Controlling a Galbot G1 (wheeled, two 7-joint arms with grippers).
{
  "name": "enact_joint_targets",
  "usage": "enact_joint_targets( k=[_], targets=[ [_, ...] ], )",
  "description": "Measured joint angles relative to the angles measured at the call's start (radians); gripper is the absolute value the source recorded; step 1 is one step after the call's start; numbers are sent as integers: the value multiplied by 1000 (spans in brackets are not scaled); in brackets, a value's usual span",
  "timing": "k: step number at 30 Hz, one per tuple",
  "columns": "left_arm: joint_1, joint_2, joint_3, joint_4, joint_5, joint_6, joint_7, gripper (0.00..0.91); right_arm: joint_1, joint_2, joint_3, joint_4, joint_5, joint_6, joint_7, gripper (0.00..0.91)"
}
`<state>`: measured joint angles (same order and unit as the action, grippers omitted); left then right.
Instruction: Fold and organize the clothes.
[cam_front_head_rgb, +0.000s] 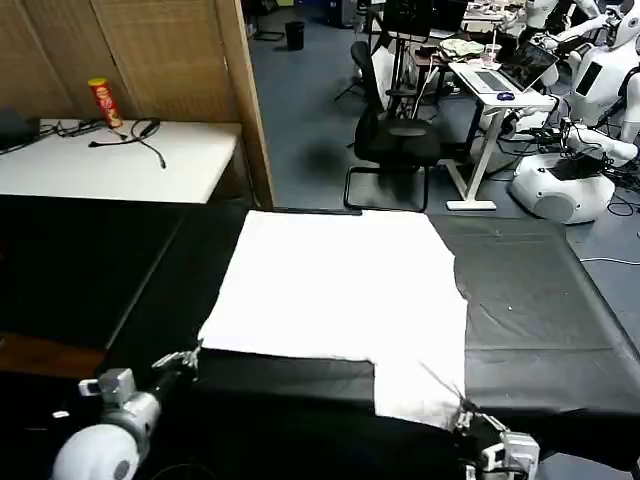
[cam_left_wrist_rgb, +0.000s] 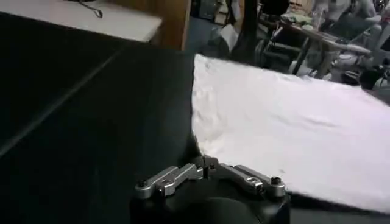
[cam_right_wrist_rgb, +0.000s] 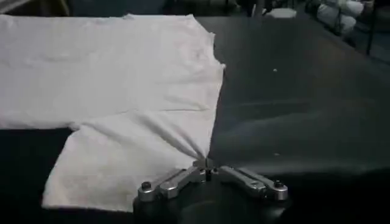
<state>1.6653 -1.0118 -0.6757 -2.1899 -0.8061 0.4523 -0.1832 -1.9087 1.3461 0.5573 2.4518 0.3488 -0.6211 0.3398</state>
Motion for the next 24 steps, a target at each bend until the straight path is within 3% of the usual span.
enact_joint_targets(
  k=[3,7,9,19,24],
  targets=[
    [42,-6,-40,-31,-23,-18,10,0,5,8,5,7,12,40,-30,0],
    [41,-25,-62,-29,-24,-61,32,0,60,-8,32,-24,39,158,-122,0],
    [17,-36,-62,-19,-20,-77,36,0,102,-18,39,-52,57,192,-146,0],
    [-198,-86,17,93,49,-102,46,0,421,-93,-23,-318,48,282,-190,0],
    [-285,-83,56,173,95,-113,62,0,541,-123,-62,-425,43,299,-195,0]
  ],
)
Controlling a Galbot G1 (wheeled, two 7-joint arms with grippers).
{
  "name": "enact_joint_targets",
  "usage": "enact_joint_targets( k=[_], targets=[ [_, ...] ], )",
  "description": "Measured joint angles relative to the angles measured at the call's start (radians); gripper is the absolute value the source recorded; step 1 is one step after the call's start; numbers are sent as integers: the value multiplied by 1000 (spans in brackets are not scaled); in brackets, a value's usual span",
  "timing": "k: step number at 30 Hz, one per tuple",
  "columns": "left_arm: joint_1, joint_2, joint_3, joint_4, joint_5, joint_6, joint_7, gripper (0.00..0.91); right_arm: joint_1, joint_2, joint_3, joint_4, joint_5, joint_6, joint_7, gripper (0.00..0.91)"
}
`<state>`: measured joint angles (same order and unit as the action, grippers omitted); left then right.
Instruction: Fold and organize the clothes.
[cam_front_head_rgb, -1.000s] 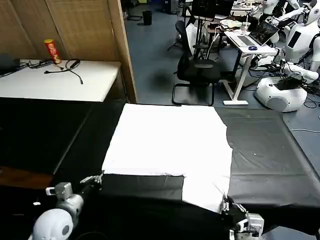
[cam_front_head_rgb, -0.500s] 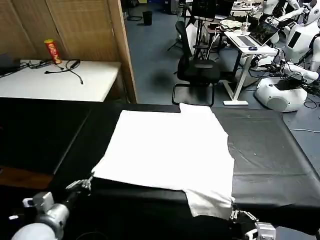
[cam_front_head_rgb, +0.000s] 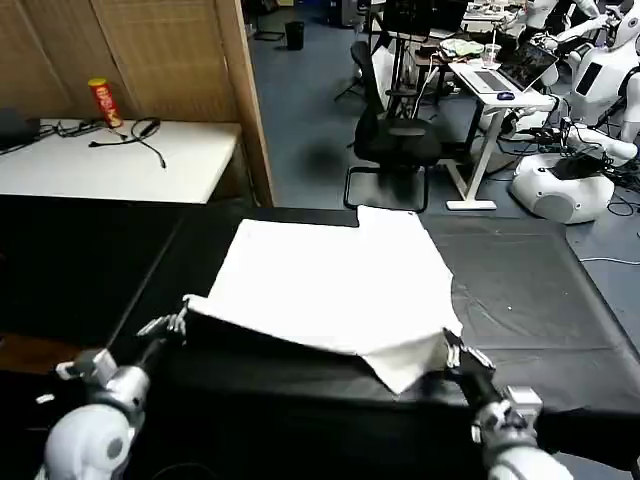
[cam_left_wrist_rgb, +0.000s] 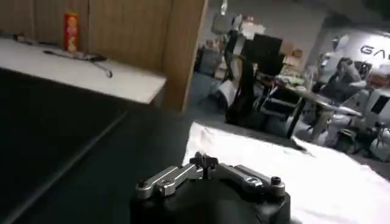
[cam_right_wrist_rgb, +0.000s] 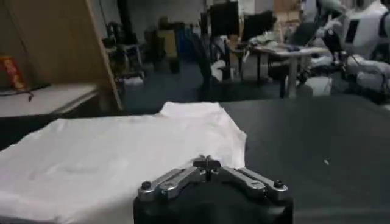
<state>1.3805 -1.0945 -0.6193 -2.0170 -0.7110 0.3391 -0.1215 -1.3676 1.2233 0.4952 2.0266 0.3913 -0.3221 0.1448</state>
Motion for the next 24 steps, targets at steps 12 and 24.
enact_joint_targets(
  k=[12,24],
  targets=[
    [-120,26,57,156,61,-10,9,0,172,-20,-71,-191,-12,13,-3,0],
    [-212,43,126,247,104,-9,11,0,308,-34,-113,-332,-23,10,-12,0]
  ],
)
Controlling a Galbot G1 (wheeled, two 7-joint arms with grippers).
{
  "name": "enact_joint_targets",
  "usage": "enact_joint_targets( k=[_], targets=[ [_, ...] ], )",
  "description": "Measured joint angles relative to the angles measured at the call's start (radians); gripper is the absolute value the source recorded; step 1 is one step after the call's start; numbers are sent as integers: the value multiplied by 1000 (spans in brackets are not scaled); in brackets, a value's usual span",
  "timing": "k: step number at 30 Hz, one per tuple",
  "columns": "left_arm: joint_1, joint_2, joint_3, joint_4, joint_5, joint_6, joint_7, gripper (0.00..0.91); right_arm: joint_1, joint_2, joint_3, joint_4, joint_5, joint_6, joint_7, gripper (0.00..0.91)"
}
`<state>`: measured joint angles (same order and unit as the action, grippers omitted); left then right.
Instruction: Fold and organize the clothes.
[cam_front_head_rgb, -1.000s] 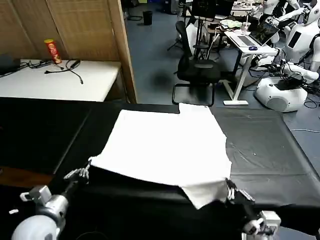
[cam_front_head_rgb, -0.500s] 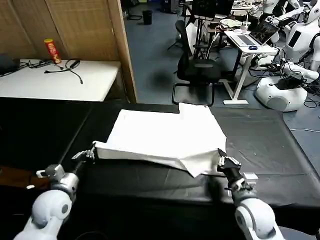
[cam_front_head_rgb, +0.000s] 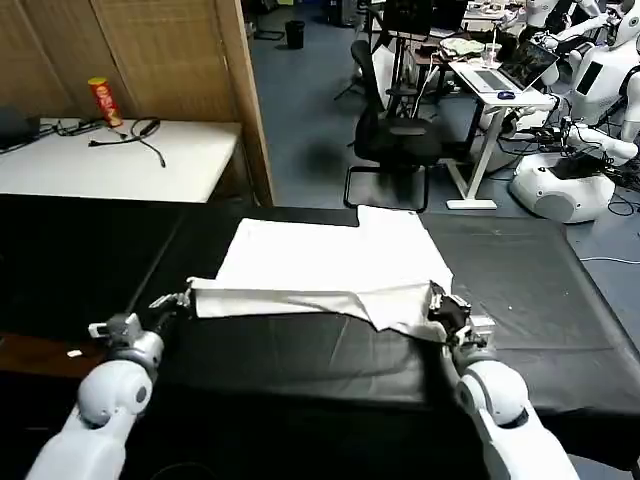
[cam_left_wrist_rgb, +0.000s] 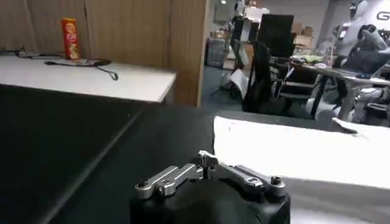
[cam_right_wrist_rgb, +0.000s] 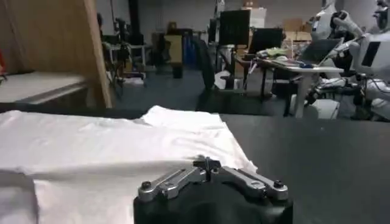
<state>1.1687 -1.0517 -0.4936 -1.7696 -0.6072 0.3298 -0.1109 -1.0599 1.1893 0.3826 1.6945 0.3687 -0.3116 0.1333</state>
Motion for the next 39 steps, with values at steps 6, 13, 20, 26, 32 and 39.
enact_joint_targets(
  k=[6,13,20,26,32,39],
  targets=[
    [-57,6,53,54,14,0,2,0,62,-2,-25,-53,-4,-4,-2,0],
    [-115,11,101,100,21,18,6,878,68,-11,-18,-49,43,-68,-41,878],
    [-99,18,89,69,16,28,4,878,-42,-67,22,85,122,-162,-52,878],
    [-40,39,59,5,-10,49,6,878,-164,-110,62,223,120,-174,-44,878],
    [33,50,24,-56,-118,98,20,878,-261,-118,86,290,123,-163,-43,878],
    [75,54,10,-69,-134,127,30,878,-328,-105,103,320,125,-161,-25,722]
  ],
)
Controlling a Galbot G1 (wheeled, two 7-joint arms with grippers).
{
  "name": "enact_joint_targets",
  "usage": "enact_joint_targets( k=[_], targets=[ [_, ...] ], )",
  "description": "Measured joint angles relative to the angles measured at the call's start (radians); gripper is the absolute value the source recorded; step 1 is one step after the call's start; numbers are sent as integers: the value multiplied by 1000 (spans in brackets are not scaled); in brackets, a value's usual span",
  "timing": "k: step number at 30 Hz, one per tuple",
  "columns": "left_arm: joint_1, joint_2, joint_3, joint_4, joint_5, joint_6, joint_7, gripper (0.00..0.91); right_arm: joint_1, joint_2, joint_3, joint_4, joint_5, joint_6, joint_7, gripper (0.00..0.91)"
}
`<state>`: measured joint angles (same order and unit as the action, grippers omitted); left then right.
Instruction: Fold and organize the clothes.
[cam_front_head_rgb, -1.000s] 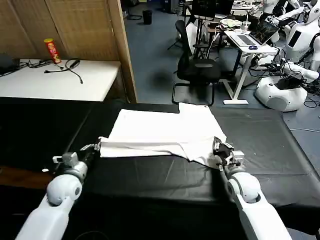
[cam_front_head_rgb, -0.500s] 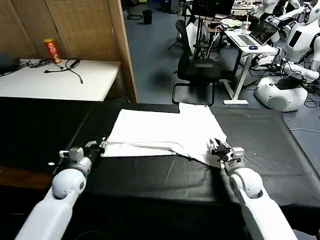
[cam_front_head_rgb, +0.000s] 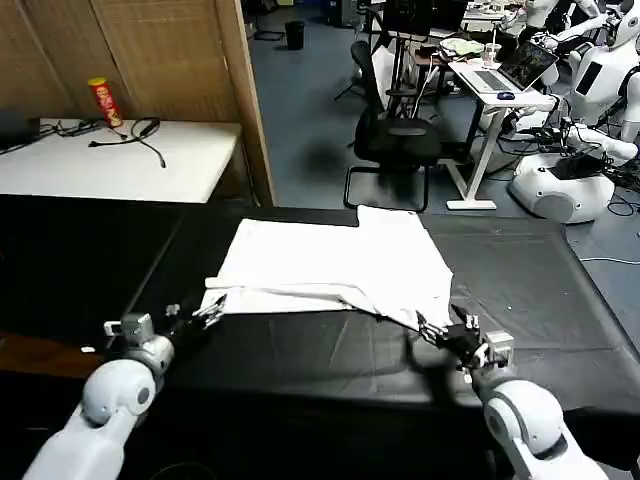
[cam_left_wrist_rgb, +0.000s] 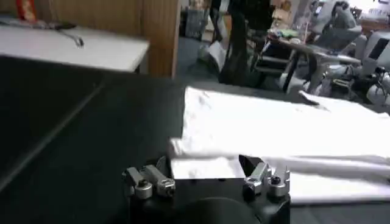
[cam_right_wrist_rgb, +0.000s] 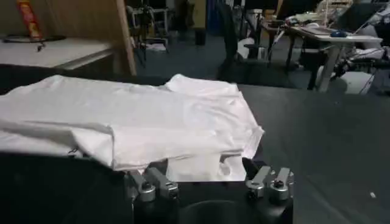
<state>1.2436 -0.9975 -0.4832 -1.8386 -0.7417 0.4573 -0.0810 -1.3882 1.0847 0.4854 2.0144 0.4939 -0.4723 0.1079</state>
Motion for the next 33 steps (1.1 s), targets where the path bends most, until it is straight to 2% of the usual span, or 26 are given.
enact_joint_targets(
  k=[3,4,8,9,10,12,13,14,17,25,28,33],
  targets=[
    [4,-1,0,0,5,0,0,800,-9,3,5,-1,7,2,5,702],
    [4,-1,0,1,5,0,0,722,-9,4,6,-5,8,2,6,692],
    [3,1,1,11,7,-1,0,624,-9,6,4,-26,14,4,5,644],
    [3,1,2,13,7,-1,0,556,-8,6,2,-30,14,4,4,507],
    [3,1,3,15,7,-1,0,507,-8,7,0,-32,14,4,3,322],
    [4,2,3,19,8,-1,1,419,-6,7,-4,-34,13,4,2,176],
    [4,2,3,20,8,-1,2,302,-6,6,-5,-34,12,4,2,88],
    [5,3,3,22,8,-1,3,146,-6,6,-6,-34,10,4,2,68],
    [5,10,3,24,6,-1,8,10,-10,1,-7,-29,3,4,2,39],
    [3,23,10,25,5,-3,21,0,-32,-24,0,4,-4,-16,23,20],
    [10,35,15,16,17,-2,14,0,-42,-37,7,21,7,-43,41,10],
    [36,73,10,-8,43,7,-7,0,-67,-80,32,63,66,-104,62,20]
  ],
)
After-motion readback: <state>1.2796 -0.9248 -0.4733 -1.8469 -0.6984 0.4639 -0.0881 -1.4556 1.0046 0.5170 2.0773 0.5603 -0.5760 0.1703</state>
